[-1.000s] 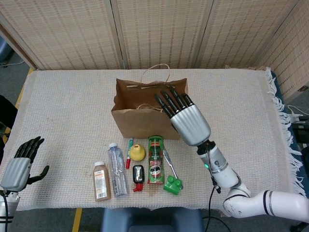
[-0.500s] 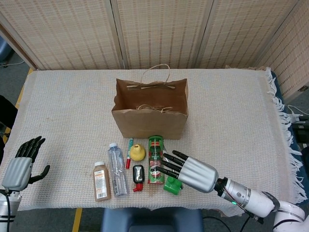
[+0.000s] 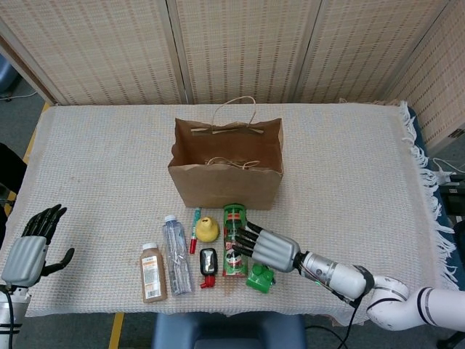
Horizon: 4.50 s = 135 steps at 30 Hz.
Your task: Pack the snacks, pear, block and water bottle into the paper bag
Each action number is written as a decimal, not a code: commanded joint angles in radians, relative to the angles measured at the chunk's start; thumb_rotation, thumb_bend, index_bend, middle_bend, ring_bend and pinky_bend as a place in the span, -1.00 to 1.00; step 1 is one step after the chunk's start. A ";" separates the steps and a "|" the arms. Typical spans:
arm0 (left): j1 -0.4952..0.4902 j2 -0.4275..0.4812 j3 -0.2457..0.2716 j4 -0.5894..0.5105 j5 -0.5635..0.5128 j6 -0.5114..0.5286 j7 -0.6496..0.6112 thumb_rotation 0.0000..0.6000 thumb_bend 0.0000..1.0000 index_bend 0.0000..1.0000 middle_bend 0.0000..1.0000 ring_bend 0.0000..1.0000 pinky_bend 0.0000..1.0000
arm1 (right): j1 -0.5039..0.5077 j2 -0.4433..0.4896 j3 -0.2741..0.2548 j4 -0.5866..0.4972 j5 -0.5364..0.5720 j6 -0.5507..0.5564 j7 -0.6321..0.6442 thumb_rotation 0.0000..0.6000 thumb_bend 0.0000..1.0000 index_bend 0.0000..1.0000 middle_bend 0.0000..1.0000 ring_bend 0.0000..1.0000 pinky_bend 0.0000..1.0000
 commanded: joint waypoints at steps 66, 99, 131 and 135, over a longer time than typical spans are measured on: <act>0.002 0.010 0.013 -0.017 0.007 -0.009 -0.005 1.00 -0.31 -1.00 -1.00 -1.00 -0.86 | 0.015 -0.400 0.396 0.111 0.080 0.696 0.039 1.00 -0.44 0.41 0.23 0.28 0.40; 0.000 0.022 0.019 -0.033 0.006 -0.024 -0.019 1.00 -0.31 -1.00 -1.00 -1.00 -0.86 | 0.129 -0.479 0.436 0.290 0.330 0.762 -0.714 1.00 -0.44 0.39 0.23 0.27 0.40; 0.002 0.029 0.021 -0.044 0.008 -0.023 -0.027 1.00 -0.31 -1.00 -1.00 -1.00 -0.86 | 0.144 -0.342 0.344 0.300 0.437 0.674 -1.048 1.00 -0.45 0.07 0.20 0.09 0.32; 0.001 0.030 0.022 -0.042 0.009 -0.025 -0.029 1.00 -0.31 -1.00 -1.00 -1.00 -0.86 | 0.147 -0.347 0.344 0.295 0.468 0.680 -1.086 1.00 -0.57 -0.37 -0.01 -0.16 0.15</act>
